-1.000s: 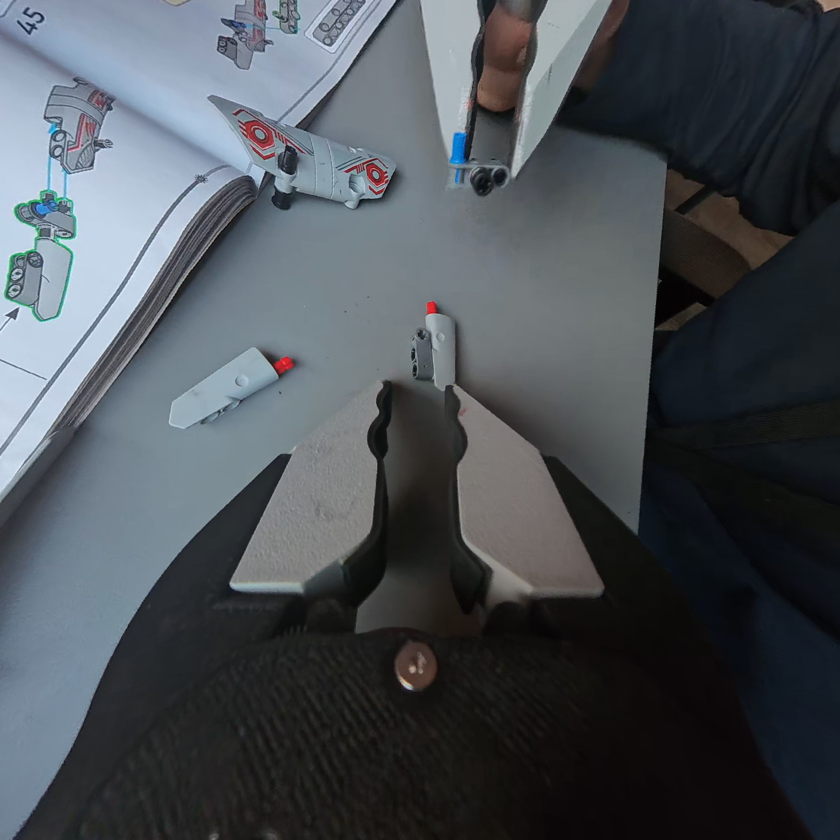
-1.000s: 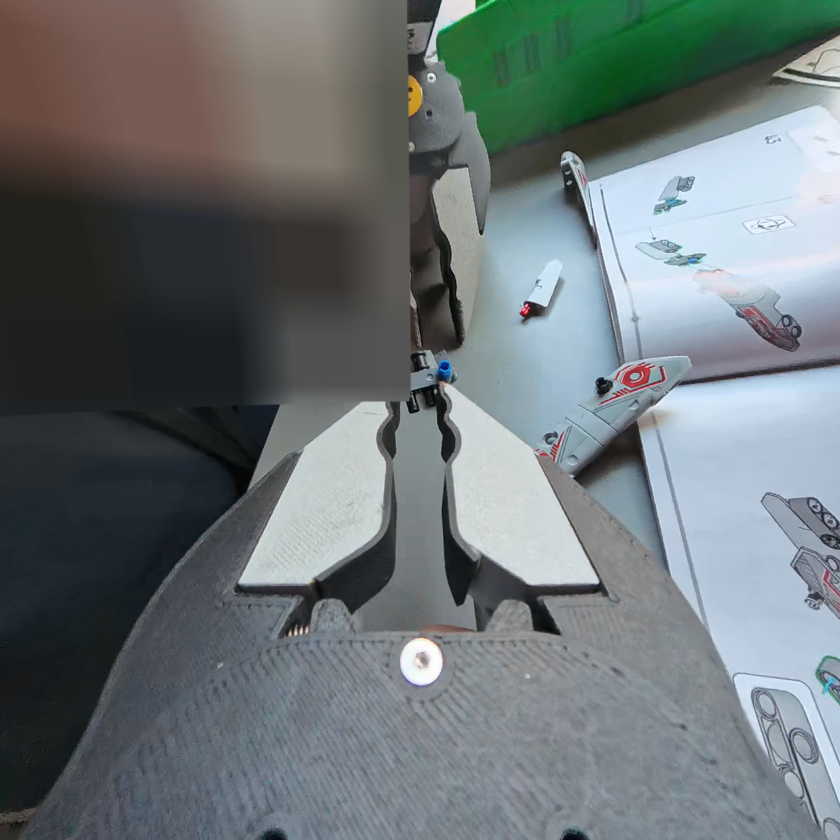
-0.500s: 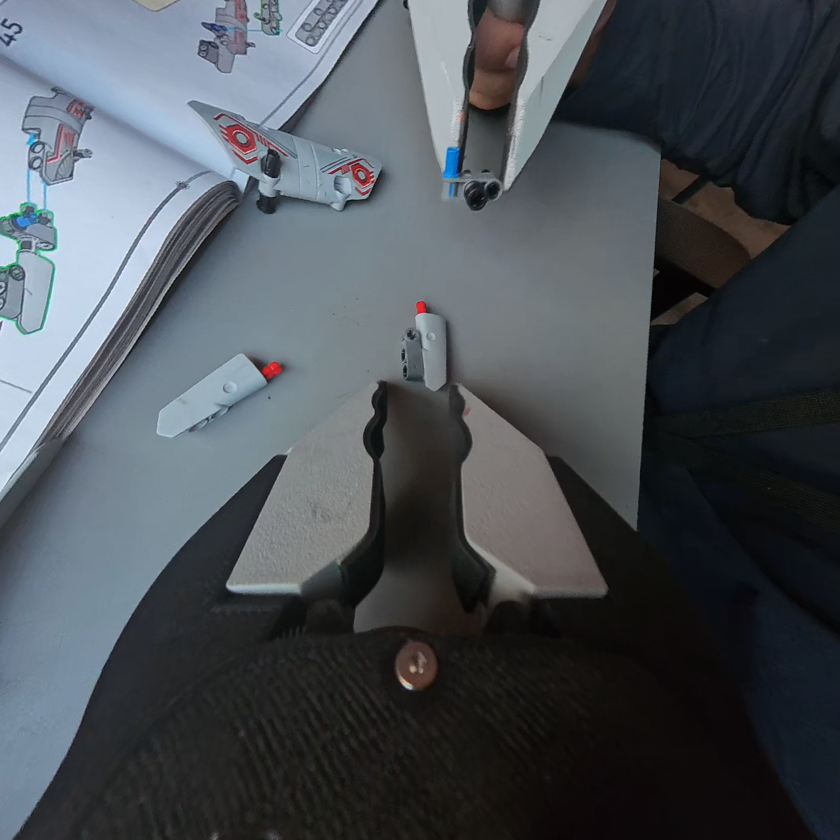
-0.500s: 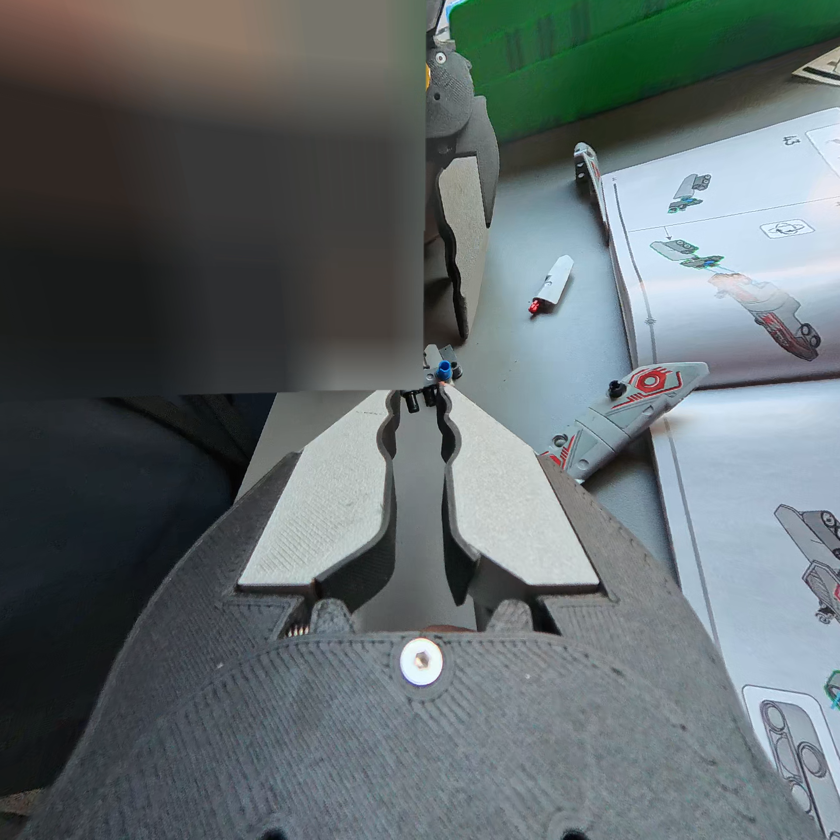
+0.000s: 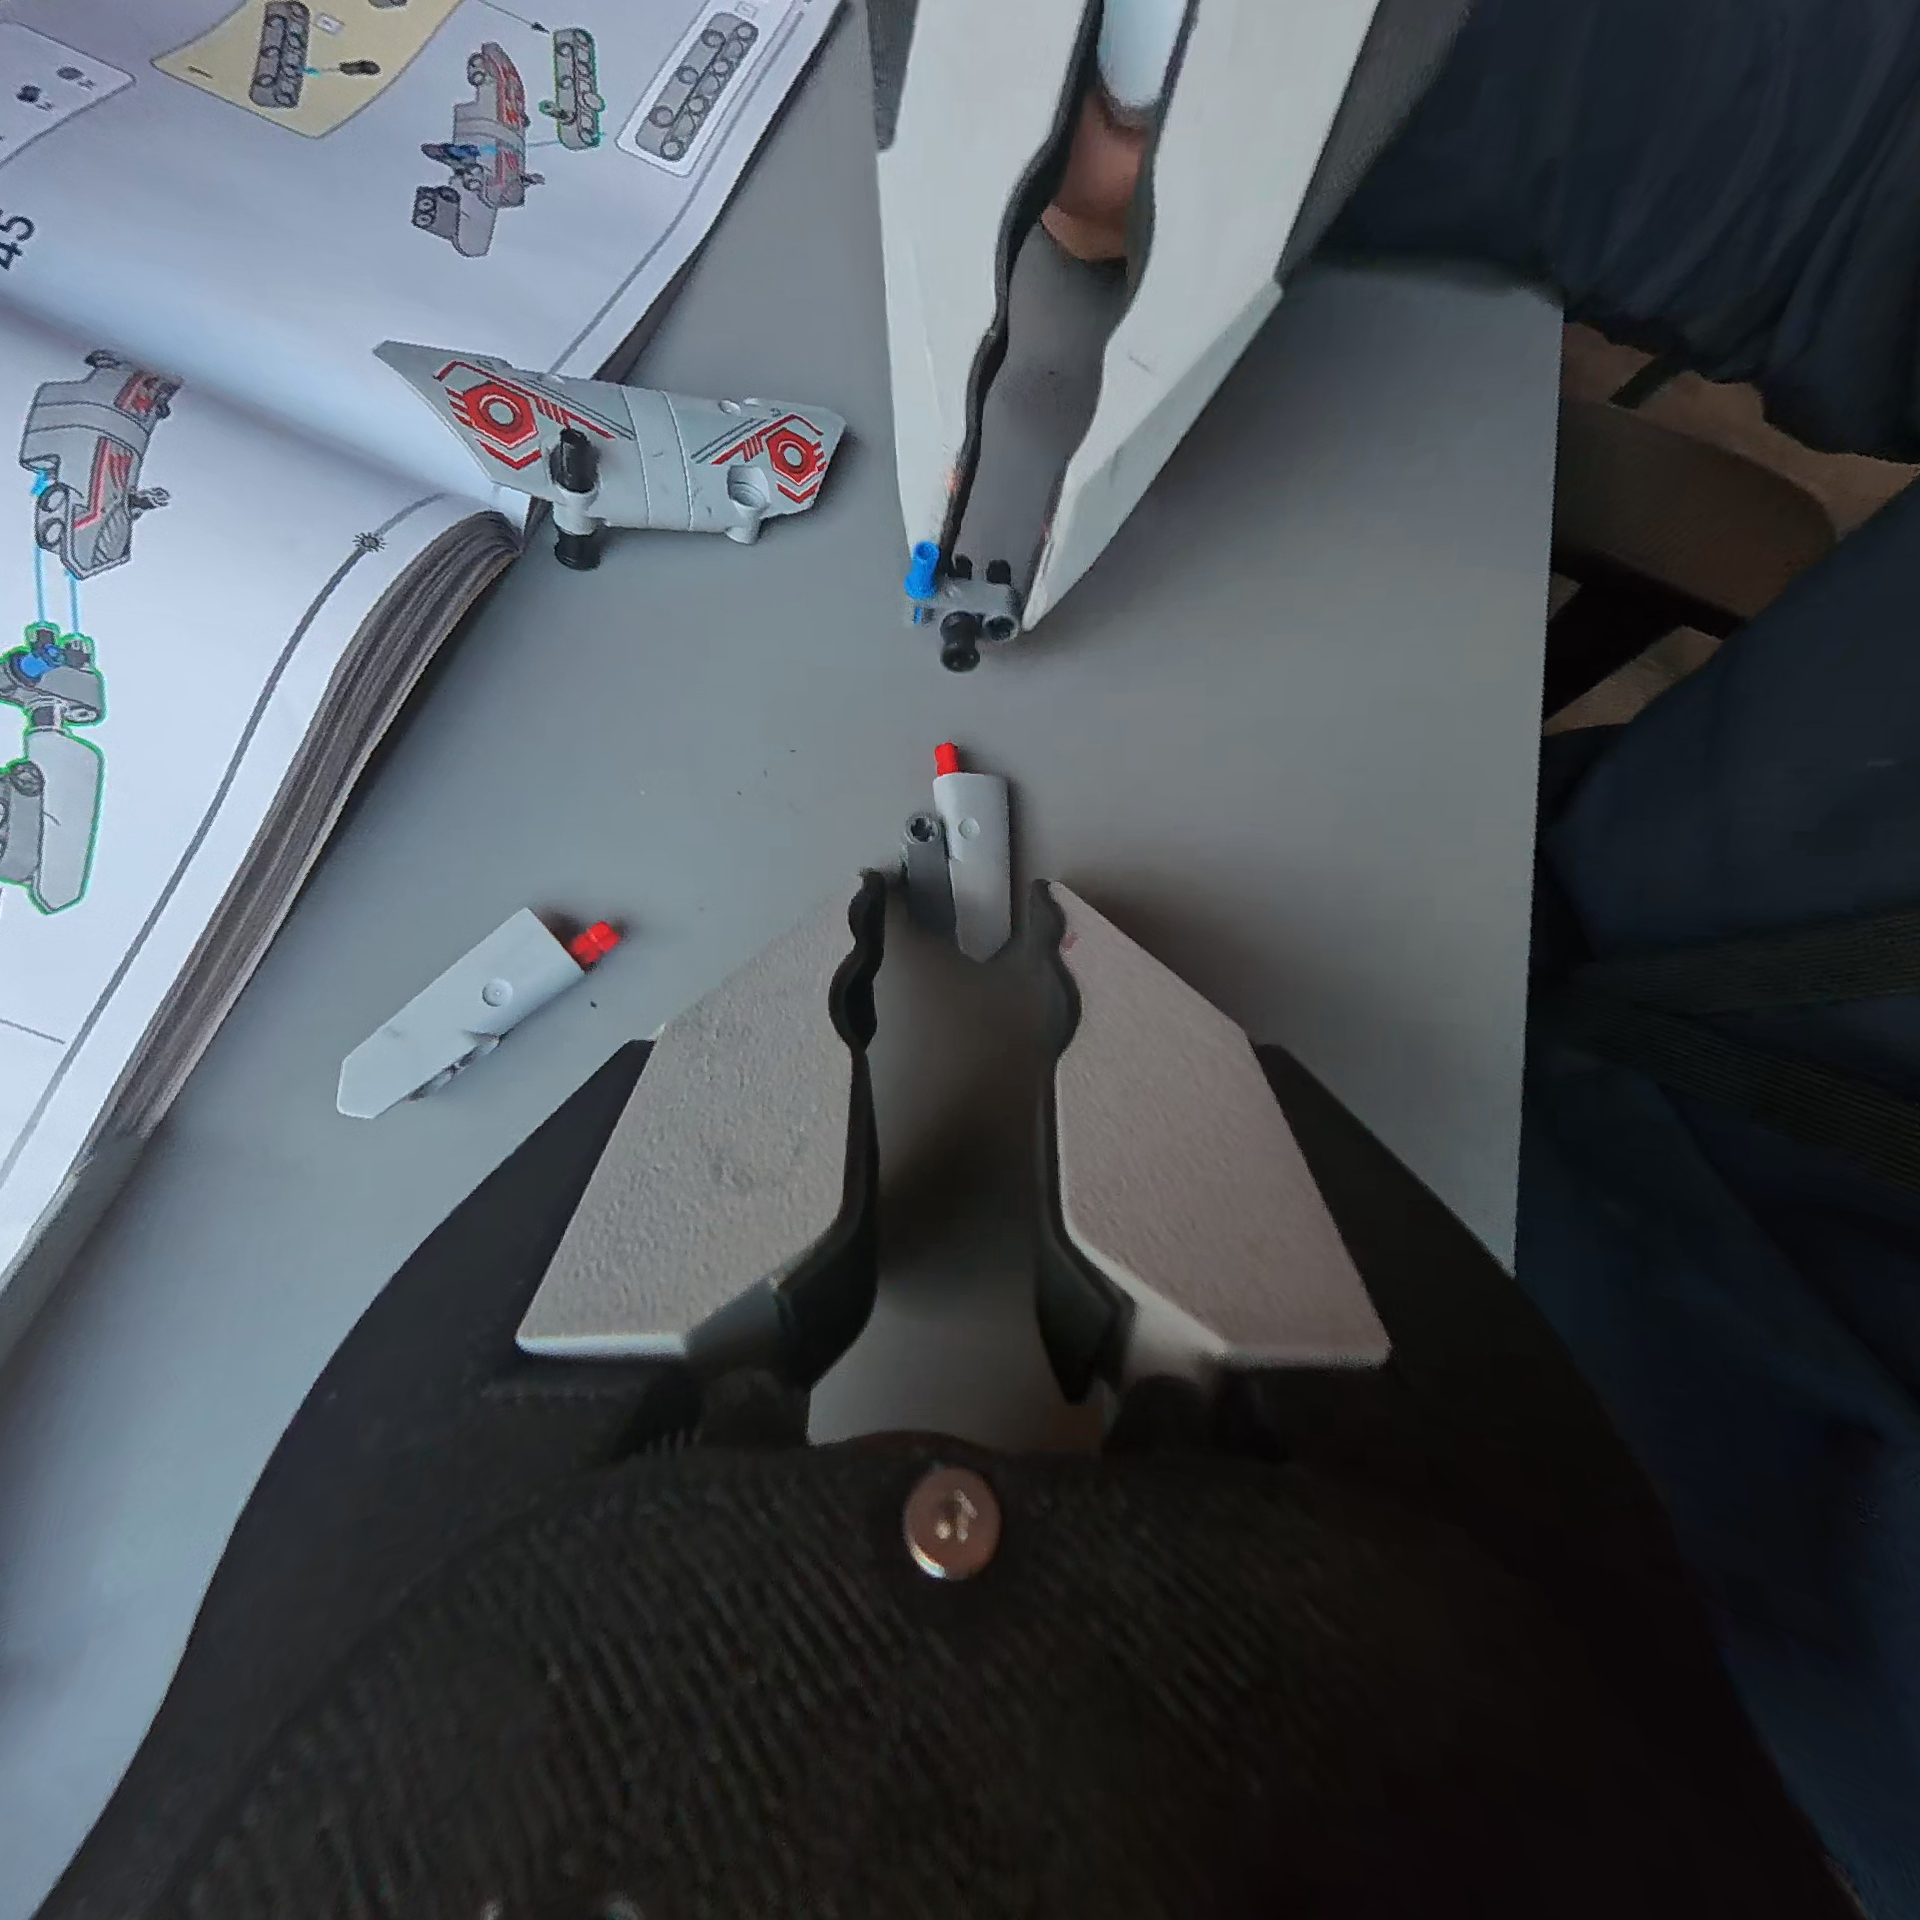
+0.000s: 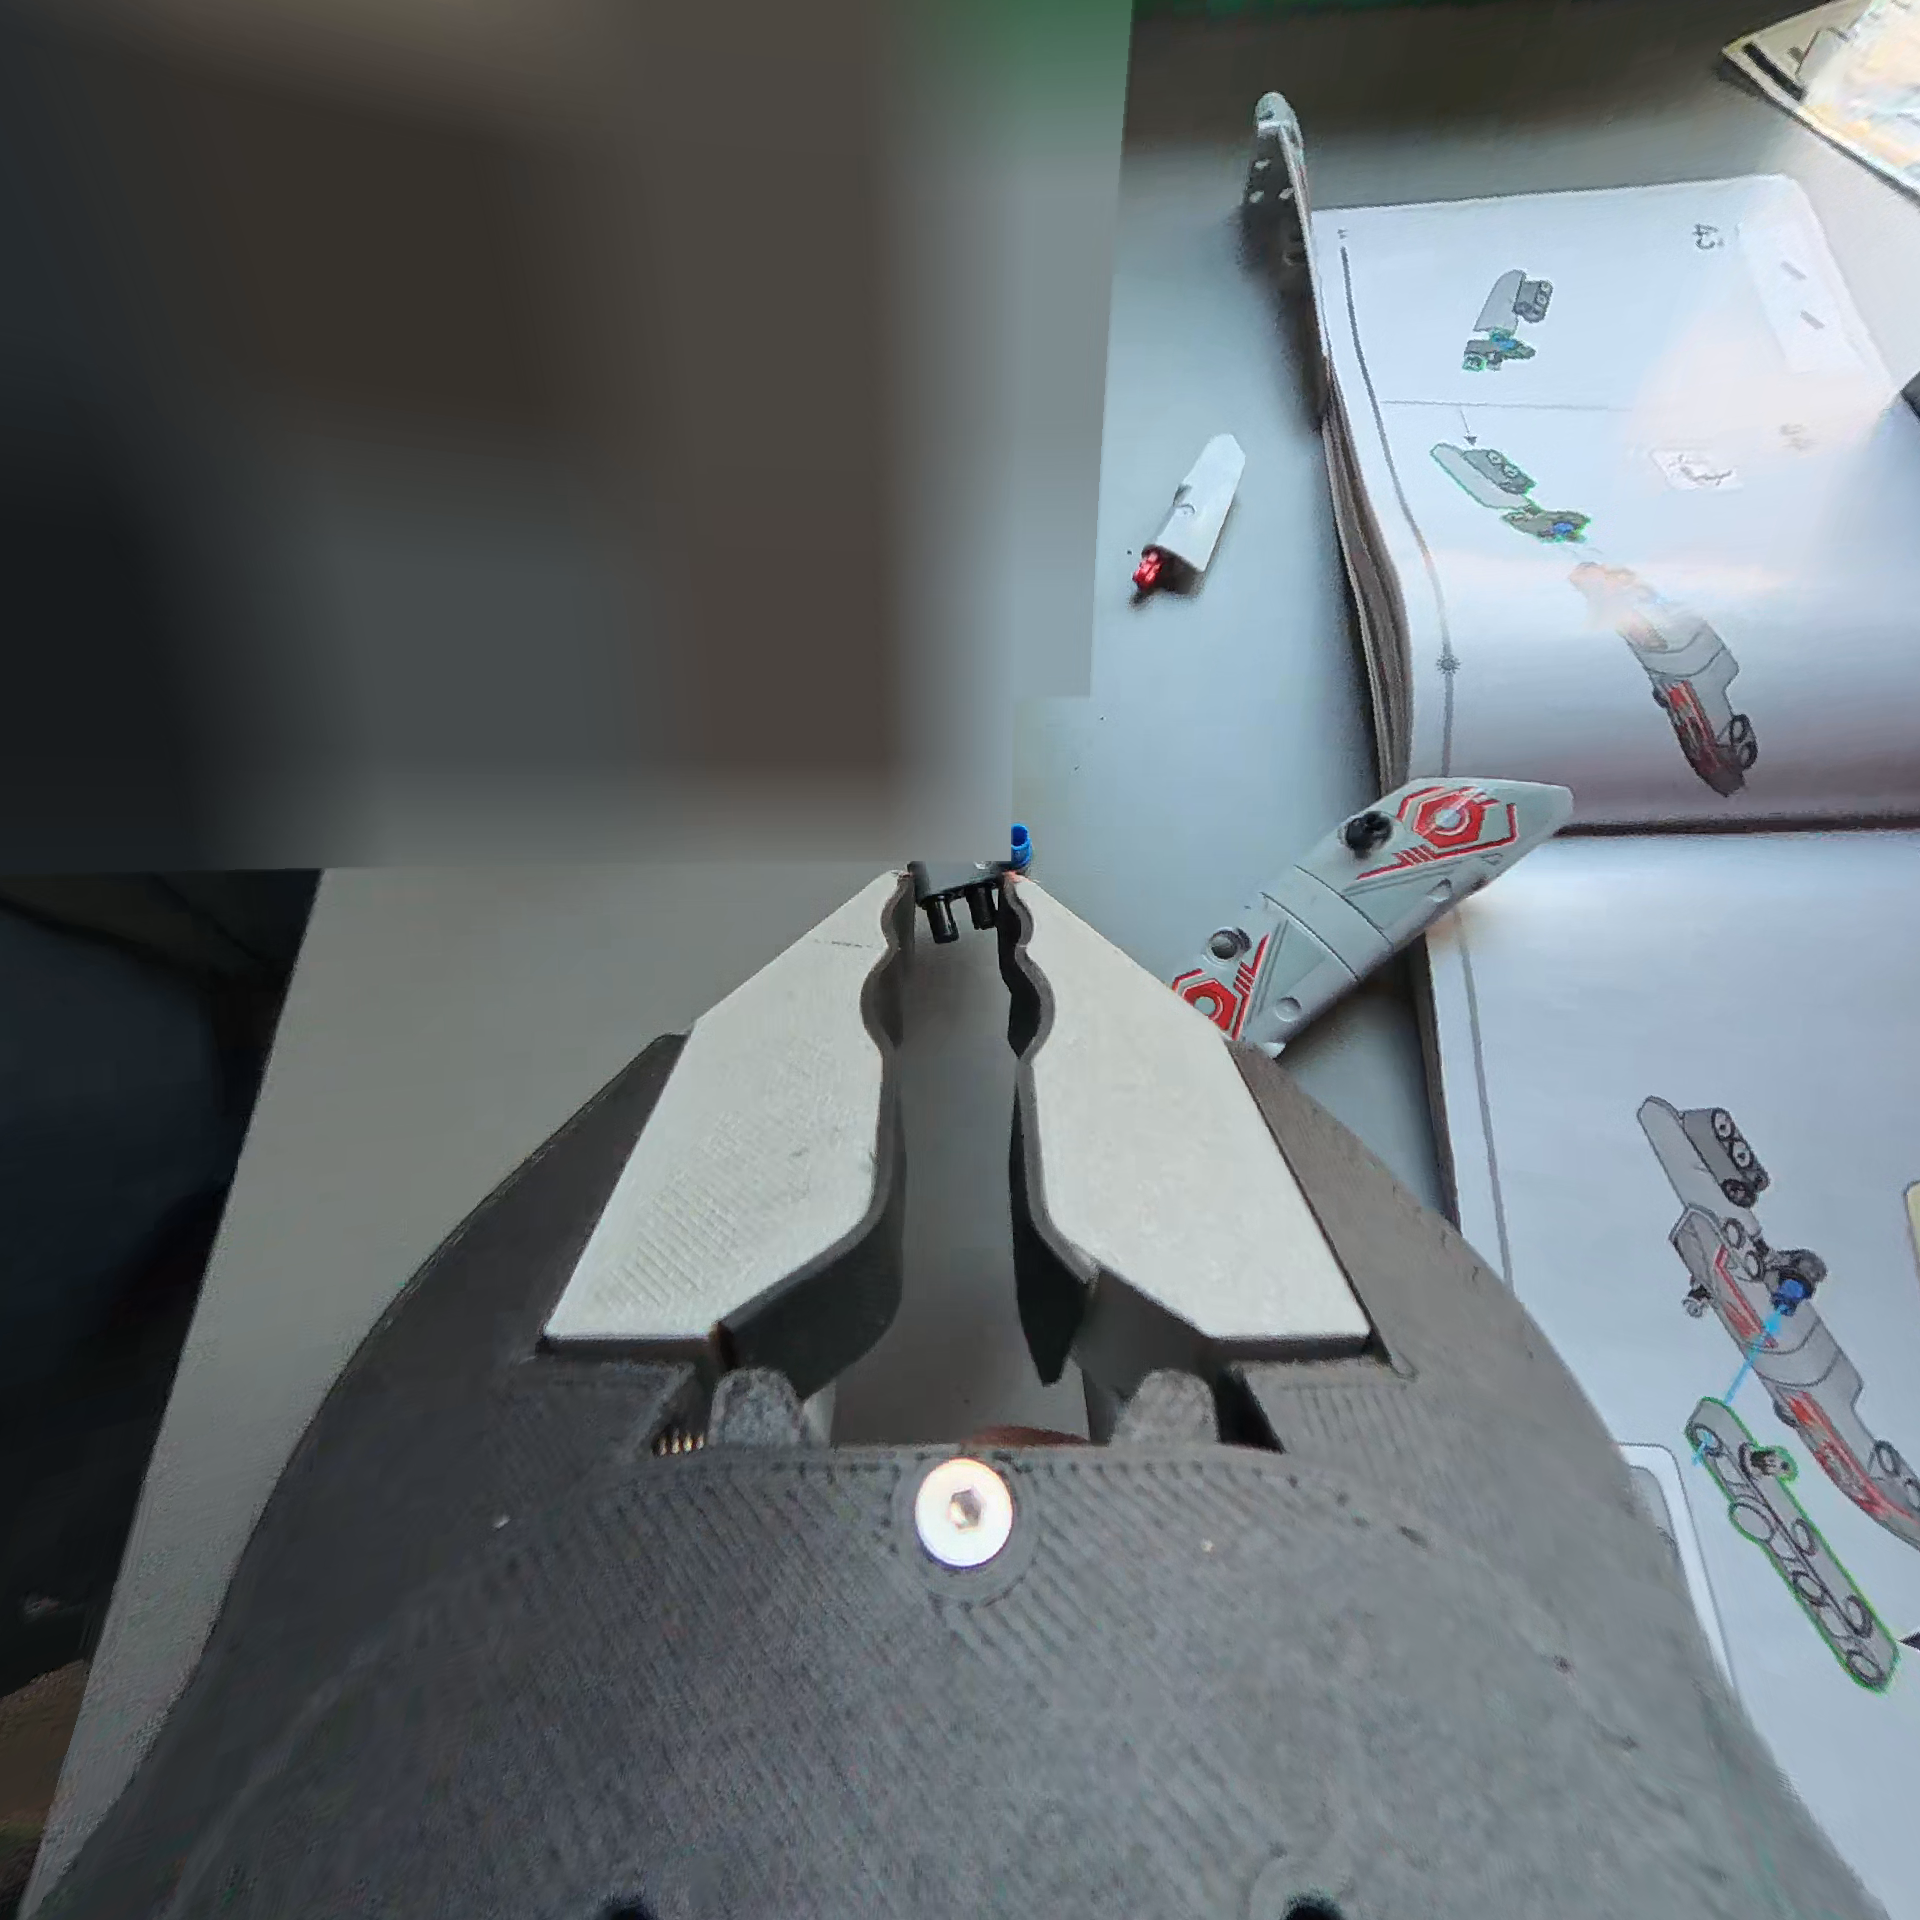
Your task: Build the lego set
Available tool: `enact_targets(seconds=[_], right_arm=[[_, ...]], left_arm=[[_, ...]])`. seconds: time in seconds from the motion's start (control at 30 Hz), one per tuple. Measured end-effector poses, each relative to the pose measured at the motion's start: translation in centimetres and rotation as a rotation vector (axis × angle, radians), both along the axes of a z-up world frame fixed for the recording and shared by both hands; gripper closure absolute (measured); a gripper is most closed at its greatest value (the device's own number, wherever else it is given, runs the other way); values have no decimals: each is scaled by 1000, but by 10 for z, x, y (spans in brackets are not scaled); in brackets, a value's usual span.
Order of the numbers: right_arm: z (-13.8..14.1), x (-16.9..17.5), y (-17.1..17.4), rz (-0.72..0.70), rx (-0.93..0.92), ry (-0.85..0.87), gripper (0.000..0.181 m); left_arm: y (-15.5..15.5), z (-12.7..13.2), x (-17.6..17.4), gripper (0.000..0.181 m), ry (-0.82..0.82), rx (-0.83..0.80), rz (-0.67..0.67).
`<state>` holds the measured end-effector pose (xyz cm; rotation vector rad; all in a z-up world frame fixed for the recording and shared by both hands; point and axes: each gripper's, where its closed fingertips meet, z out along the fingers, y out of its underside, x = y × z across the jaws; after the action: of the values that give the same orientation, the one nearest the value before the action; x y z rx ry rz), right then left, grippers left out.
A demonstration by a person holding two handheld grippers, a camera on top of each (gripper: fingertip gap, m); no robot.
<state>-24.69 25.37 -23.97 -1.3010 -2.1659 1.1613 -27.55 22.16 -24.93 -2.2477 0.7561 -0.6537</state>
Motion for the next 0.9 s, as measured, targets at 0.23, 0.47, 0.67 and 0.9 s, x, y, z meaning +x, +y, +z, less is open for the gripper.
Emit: enact_targets(seconds=[0.23,0.47,0.67,0.9], right_arm=[[-6,0,1,-5,164,48,168],[-6,0,0,8,295,122,168],[-4,2,0,16,253,119,168],[-14,3,-5,32,246,45,168]], left_arm=[[3,0,6,153,-1,3,-7],[5,-1,8,165,0,-7,-8],[5,-1,8,165,2,-6,-7],[6,-1,8,165,10,1,-5]])
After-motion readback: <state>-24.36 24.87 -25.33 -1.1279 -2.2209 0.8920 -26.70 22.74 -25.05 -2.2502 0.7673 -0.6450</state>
